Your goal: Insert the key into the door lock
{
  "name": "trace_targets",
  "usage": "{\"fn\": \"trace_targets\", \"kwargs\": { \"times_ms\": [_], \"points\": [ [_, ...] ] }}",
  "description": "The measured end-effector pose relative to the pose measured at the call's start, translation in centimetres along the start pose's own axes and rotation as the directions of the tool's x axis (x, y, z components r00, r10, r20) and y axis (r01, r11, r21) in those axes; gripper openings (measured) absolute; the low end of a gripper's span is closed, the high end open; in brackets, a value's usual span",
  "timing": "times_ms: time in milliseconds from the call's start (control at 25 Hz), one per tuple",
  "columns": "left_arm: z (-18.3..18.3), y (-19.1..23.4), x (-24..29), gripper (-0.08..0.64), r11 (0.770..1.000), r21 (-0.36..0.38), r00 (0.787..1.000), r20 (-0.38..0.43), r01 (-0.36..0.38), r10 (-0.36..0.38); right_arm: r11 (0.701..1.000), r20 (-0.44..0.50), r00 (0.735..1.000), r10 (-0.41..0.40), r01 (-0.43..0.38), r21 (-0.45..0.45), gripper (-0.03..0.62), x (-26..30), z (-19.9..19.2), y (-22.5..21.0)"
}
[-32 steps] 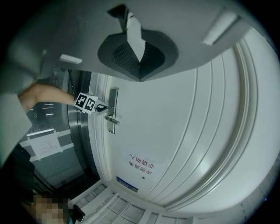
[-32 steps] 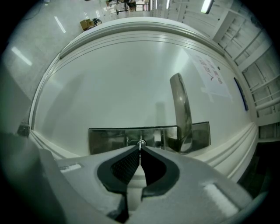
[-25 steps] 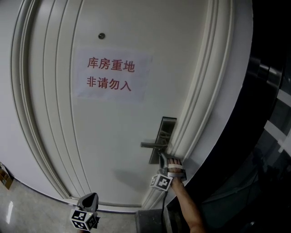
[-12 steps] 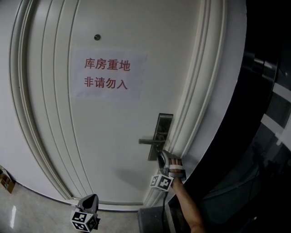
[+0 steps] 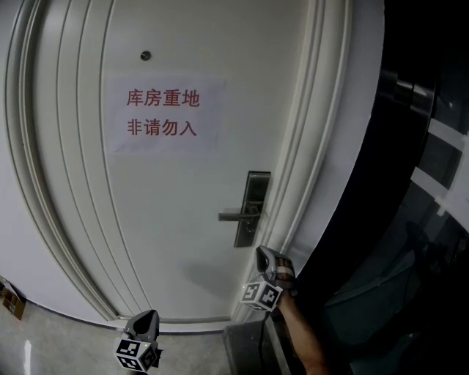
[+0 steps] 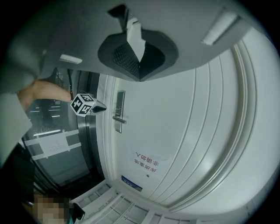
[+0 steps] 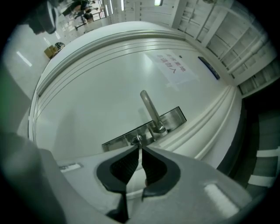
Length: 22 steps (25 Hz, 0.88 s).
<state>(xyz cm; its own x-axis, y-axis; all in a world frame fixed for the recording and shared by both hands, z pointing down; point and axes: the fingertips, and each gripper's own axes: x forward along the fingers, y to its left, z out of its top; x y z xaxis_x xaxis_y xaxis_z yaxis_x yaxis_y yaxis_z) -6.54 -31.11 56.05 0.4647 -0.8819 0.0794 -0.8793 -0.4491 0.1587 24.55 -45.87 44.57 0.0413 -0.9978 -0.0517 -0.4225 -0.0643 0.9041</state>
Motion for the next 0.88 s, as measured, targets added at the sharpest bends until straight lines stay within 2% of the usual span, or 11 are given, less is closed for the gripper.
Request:
{"fn": "trace_targets", "kwargs": {
  "times_ms": [80, 200, 320, 440, 560, 640, 680, 760, 880],
  "points": [
    [0.2, -0.1, -0.4, 0.003, 1.0, 0.004, 1.0, -0.003, 0.016, -0.016, 0.999, 0.001, 1.0, -0.003, 0.003, 0.054, 0.004, -1.4, 0.1, 0.0],
    [0.4, -0.2, -0.9, 0.003, 0.999, 0.012, 0.999, -0.009, 0.043, -0.043, 0.99, 0.005, 1.0, -0.002, 0.001, 0.141, 0.003, -3.7, 0.5, 0.1],
    [0.5, -0.6, -1.4, 0.003, 0.997, 0.021, 0.997, -0.01, 0.074, -0.073, 0.96, 0.019, 0.999, 0.028, -0.032, 0.276, 0.002, -6.1, 0.9, 0.7],
    [0.5, -0.8, -1.9, 0.003, 0.994, 0.027, 0.994, -0.016, 0.109, -0.109, 0.886, 0.047, 0.996, 0.074, -0.088, 0.456, 0.002, -8.9, 2.1, 1.6],
    [0.4, -1.0, -2.6, 0.003, 0.99, 0.032, 0.99, -0.023, 0.141, -0.14, 0.773, 0.05, 0.99, 0.131, -0.134, 0.62, 0.002, -11.3, 2.3, 3.1],
    [0.4, -1.1, -3.2, 0.003, 0.986, 0.034, 0.987, -0.023, 0.161, -0.16, 0.7, 0.054, 0.987, 0.154, -0.148, 0.698, 0.002, -12.9, 2.3, 4.1],
    [0.4, -1.2, -3.5, 0.003, 0.985, 0.036, 0.985, -0.023, 0.171, -0.17, 0.673, 0.059, 0.986, 0.154, -0.148, 0.724, 0.002, -13.8, 2.5, 4.3],
    [0.5, -1.5, -4.2, 0.003, 0.981, 0.043, 0.982, -0.022, 0.19, -0.189, 0.638, 0.073, 0.989, 0.128, -0.138, 0.758, 0.002, -15.7, 2.9, 4.5],
    [0.6, -1.8, -5.6, 0.003, 0.975, 0.056, 0.976, -0.024, 0.216, -0.215, 0.605, 0.081, 0.994, 0.073, -0.108, 0.789, 0.002, -18.8, 3.5, 4.7]
  ]
}}
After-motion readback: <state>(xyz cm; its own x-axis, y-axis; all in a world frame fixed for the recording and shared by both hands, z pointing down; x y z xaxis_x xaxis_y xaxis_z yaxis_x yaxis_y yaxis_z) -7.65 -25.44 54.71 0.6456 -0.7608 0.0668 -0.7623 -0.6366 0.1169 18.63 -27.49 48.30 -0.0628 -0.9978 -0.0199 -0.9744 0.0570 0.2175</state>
